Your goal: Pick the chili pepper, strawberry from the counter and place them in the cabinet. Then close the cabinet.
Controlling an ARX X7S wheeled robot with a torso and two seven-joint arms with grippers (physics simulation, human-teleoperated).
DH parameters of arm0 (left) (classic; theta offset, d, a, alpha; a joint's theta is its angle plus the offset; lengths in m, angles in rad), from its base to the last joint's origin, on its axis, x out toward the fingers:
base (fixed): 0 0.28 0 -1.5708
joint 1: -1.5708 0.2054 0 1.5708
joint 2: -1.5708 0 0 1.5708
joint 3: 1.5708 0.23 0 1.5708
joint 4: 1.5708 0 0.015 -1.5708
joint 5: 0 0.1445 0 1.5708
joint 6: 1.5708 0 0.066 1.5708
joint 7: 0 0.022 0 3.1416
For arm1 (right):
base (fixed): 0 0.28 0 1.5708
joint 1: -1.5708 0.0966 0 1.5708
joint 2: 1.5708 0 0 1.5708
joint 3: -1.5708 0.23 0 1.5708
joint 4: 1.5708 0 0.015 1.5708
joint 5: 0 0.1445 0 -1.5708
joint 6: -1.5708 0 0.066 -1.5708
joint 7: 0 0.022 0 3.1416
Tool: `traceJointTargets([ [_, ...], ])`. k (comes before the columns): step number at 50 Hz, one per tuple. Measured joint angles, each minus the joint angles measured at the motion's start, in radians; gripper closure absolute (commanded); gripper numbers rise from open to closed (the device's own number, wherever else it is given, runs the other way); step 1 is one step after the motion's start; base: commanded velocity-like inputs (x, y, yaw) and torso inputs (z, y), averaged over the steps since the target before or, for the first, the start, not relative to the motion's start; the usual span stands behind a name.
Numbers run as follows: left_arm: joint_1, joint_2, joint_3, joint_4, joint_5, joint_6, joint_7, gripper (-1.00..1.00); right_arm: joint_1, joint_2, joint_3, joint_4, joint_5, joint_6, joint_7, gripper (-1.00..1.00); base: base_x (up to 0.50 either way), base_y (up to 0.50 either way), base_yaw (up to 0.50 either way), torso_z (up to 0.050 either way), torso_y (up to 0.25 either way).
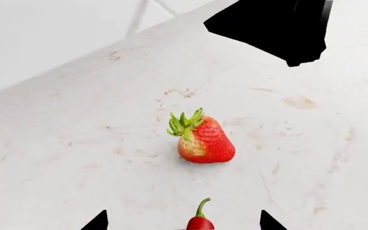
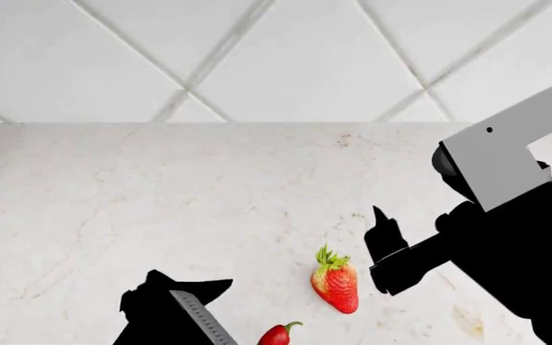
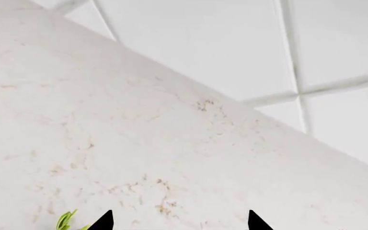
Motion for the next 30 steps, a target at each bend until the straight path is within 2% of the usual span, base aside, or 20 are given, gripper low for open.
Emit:
traceJointTargets([
  [10,0.006,-0.003,-0.041,-0.058,0.151,-0.100,0.114,-1.00,-0.064,0.000,0.026,0.004,-0.079,0.008,-0.062,-1.00,0.00,0.00,0.00,0.000,0.000],
  [15,0.002,-0.001,-0.027,-0.091,0.218,-0.152,0.175,-1.00,-0.092,-0.006,0.037,0.012,-0.122,0.013,-0.096,-1.00,0.00,0.00,0.00,0.000,0.000],
  [20,-0.012,0.009,0.049,-0.145,0.241,-0.191,0.201,-1.00,-0.112,-0.020,0.048,0.027,-0.171,0.018,-0.139,-1.00,0.00,0.00,0.00,0.000,0.000],
  [25,-0.033,0.031,0.177,-0.214,0.221,-0.222,0.217,-1.00,-0.134,-0.044,0.064,0.053,-0.248,0.025,-0.211,-1.00,0.00,0.00,0.00,0.000,0.000],
  [30,-0.072,0.054,0.228,-0.251,0.188,-0.226,0.224,-1.00,-0.164,-0.063,0.081,0.081,-0.330,0.028,-0.292,-1.00,0.00,0.00,0.00,0.000,0.000],
])
